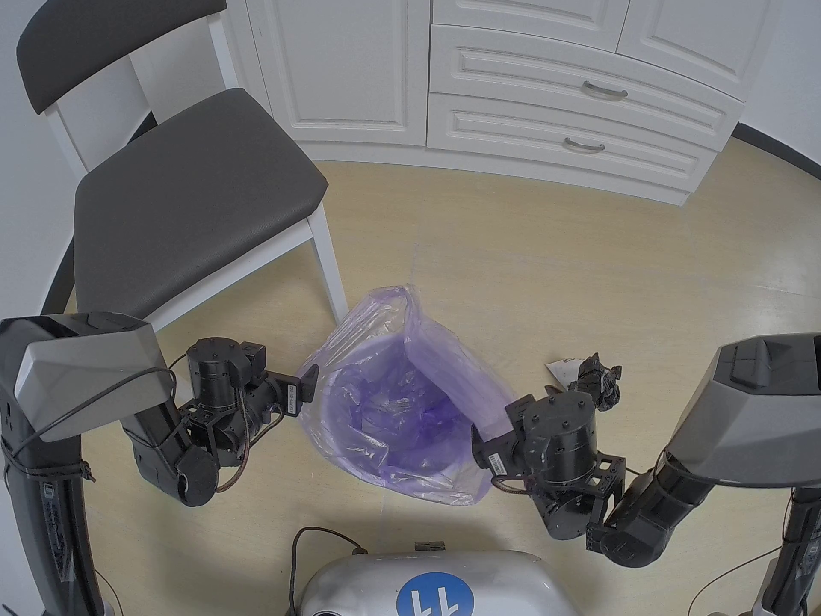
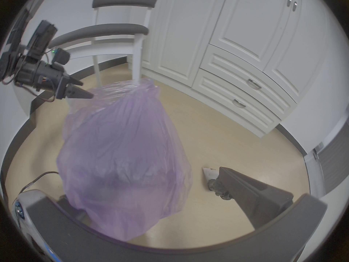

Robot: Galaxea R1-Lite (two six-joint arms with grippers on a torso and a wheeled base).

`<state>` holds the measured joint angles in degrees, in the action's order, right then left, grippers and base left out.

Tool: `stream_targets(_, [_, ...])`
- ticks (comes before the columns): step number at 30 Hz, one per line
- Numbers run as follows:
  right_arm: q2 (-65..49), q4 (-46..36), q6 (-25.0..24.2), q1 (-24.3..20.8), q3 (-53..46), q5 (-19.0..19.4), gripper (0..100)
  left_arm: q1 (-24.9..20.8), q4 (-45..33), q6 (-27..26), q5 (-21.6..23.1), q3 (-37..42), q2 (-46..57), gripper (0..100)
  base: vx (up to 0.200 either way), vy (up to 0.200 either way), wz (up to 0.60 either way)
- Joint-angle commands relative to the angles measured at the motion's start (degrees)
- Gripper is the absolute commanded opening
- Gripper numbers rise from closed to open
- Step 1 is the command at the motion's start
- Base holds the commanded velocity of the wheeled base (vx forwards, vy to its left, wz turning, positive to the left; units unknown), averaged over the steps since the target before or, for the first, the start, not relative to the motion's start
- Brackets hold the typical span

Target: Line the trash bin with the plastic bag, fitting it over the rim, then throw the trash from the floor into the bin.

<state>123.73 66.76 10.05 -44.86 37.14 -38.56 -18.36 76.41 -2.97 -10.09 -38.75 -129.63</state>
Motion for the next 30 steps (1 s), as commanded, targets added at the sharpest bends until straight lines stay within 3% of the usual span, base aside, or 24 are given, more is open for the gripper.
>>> stream_targets(1, [1.9,2.7,0.2,5.3,-0.1,0.0,100,0.3,3.4,0.0,-1.9,-3.3,-4.8,100,0.000,0.000,0.00])
stream_targets(17, [15.0,9.4,2.2,13.6,8.6,1.6,100,2.5,4.3,0.8,-4.6,-11.5,-9.9,100,0.000,0.000,0.00])
stream_targets(24, [12.4,11.0,1.8,12.3,6.4,3.5,100,3.1,4.4,0.7,-4.6,-10.8,-8.6,100,0.000,0.000,0.00])
stream_targets(30, [6.1,11.7,-0.2,6.6,2.3,4.7,100,1.8,4.4,0.1,-3.5,-4.2,-2.6,100,0.000,0.000,0.00])
